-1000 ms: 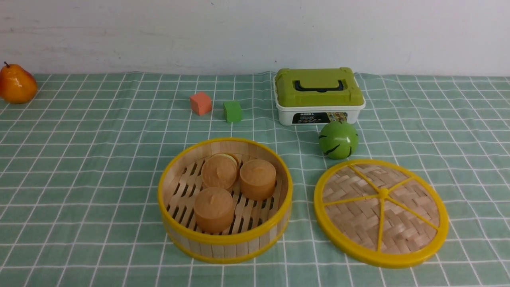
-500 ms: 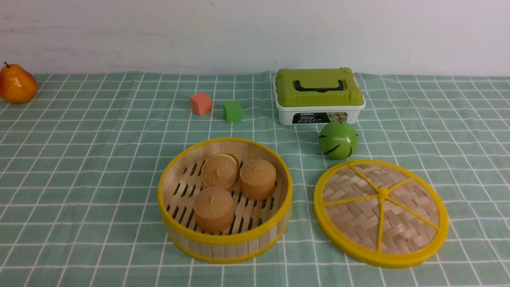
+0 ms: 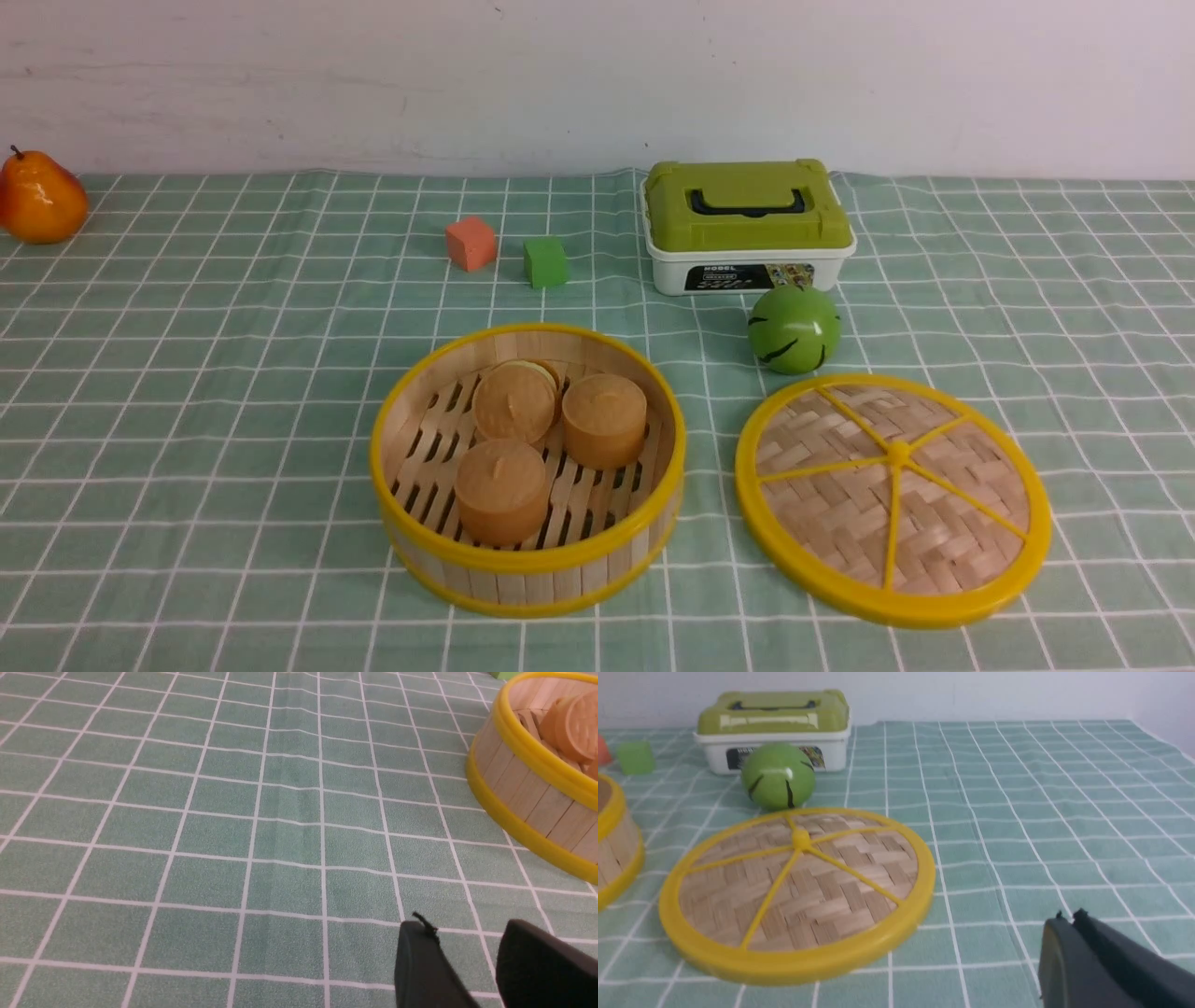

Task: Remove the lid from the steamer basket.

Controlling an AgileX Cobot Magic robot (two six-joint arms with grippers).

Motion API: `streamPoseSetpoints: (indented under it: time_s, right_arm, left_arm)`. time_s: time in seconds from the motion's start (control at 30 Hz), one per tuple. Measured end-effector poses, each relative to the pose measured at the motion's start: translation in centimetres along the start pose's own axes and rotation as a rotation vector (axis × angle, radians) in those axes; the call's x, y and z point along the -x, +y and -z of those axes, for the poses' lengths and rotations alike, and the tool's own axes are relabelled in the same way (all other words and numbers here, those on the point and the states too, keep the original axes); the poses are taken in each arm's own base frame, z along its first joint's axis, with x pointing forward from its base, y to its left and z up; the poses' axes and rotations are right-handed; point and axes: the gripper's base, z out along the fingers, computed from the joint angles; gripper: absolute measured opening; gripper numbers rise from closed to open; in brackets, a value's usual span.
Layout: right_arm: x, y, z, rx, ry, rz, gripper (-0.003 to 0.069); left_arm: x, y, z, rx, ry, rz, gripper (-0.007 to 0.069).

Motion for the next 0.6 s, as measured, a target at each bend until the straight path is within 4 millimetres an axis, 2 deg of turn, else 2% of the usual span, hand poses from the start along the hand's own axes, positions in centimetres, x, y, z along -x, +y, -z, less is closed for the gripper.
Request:
streamPoseSetpoints:
  time_s: [0.2,0.6]
  right_arm:
    - [-0.87,-0.11,0.06,-0.015,0.101,-0.012,-0.0013]
    - [-0.92,-0.12,0.12,-0.016,0.117,-0.013,-0.0008]
  left_arm:
    - [0.0,0.0,0.0,0.0,0.0,0.0,0.0239]
    - [0.0,0.0,0.0,0.0,0.0,0.0,0.0239]
